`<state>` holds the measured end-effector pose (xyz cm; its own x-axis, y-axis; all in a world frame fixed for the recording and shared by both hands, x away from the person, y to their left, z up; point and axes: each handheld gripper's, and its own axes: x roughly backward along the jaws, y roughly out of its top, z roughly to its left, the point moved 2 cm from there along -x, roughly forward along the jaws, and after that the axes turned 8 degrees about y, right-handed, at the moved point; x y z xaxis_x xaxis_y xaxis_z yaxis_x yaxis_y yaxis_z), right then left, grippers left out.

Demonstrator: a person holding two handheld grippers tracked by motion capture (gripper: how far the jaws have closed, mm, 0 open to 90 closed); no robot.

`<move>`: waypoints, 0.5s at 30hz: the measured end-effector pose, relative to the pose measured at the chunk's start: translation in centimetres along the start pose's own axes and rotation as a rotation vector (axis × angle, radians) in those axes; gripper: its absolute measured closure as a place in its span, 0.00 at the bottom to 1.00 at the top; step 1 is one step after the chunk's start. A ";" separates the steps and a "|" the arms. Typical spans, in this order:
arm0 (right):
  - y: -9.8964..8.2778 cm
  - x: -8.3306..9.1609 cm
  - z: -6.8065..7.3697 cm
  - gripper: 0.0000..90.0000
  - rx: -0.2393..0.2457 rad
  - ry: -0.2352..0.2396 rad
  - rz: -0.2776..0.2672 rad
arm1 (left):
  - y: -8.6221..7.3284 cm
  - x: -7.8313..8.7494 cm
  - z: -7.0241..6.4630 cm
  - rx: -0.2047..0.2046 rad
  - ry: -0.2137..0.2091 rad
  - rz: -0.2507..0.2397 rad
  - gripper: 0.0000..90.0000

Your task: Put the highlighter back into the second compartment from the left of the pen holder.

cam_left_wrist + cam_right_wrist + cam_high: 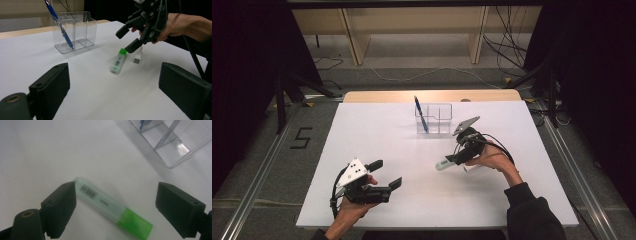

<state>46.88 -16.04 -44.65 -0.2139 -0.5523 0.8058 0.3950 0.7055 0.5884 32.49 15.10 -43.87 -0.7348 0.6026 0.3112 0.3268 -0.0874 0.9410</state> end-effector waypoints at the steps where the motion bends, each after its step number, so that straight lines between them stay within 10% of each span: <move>1: 0.0 0.0 0.0 0.19 0.011 0.002 0.008 | 0.0 0.0 0.0 0.001 0.000 -0.001 0.10; 15: 0.4 0.0 -0.9 0.21 0.060 -0.007 0.101 | -0.1 0.0 -0.1 -0.009 -0.001 0.004 0.10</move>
<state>47.82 -16.10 -44.47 -0.1821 -0.4742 0.8614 0.3602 0.7829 0.5072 32.37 15.04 -43.94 -0.7326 0.6034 0.3151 0.3249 -0.0969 0.9408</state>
